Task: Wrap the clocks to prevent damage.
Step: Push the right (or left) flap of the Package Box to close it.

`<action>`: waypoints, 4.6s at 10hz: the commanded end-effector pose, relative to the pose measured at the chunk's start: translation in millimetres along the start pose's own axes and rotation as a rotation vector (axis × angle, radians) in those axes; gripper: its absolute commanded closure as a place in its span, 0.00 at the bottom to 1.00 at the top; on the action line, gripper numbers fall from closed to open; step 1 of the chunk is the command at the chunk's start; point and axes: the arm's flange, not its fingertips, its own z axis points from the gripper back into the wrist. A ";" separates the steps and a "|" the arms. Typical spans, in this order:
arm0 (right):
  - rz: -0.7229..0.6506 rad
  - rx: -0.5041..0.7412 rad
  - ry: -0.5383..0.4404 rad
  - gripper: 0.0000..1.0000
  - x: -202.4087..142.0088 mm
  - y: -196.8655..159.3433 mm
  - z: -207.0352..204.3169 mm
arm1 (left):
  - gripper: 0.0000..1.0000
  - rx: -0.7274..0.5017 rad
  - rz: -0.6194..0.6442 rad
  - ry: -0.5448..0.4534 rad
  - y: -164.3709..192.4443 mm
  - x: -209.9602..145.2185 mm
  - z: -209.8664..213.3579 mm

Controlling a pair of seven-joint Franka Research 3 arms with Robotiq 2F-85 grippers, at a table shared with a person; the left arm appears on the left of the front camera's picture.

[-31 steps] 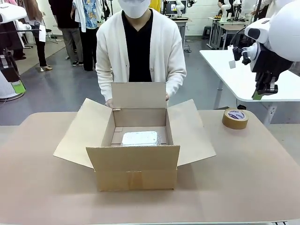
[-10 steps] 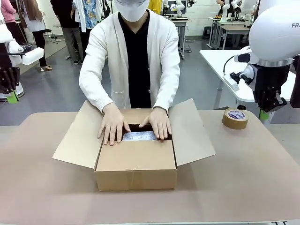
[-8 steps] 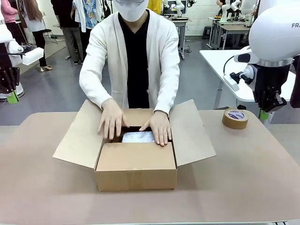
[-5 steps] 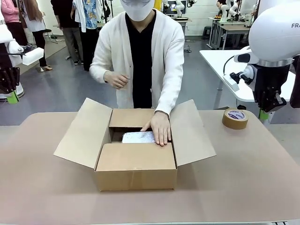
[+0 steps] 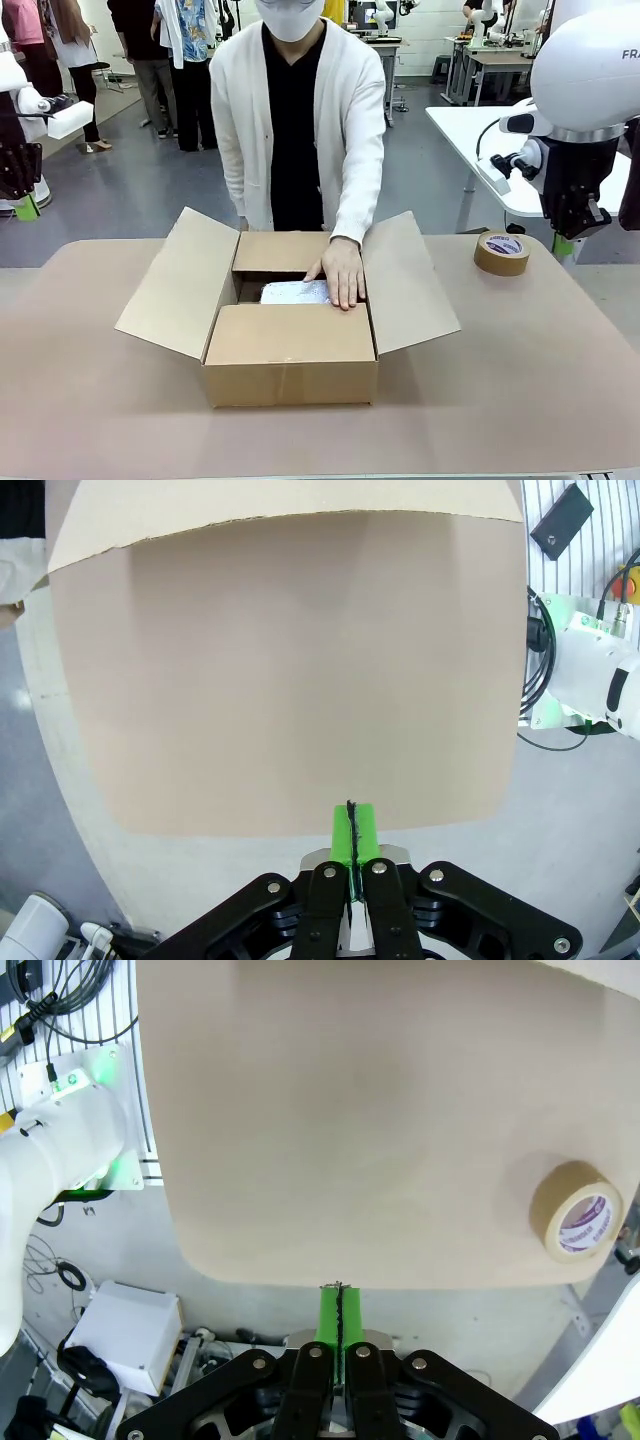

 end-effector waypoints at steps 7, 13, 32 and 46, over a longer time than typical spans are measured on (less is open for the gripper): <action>0.000 0.000 0.000 0.99 0.0 0.0 0.0 | 1.00 -0.002 -0.013 0.002 -0.3 -1.9 0.8; 0.000 0.000 0.000 0.99 0.0 0.0 0.0 | 1.00 -0.002 -0.013 0.002 -0.3 -1.9 0.8; 0.000 0.000 0.000 0.99 0.0 0.0 0.0 | 1.00 0.079 0.023 -1.041 38.2 -83.0 -183.1; 0.000 0.000 0.000 0.99 0.0 0.0 0.0 | 1.00 -0.026 -0.080 -1.105 64.6 18.1 -229.5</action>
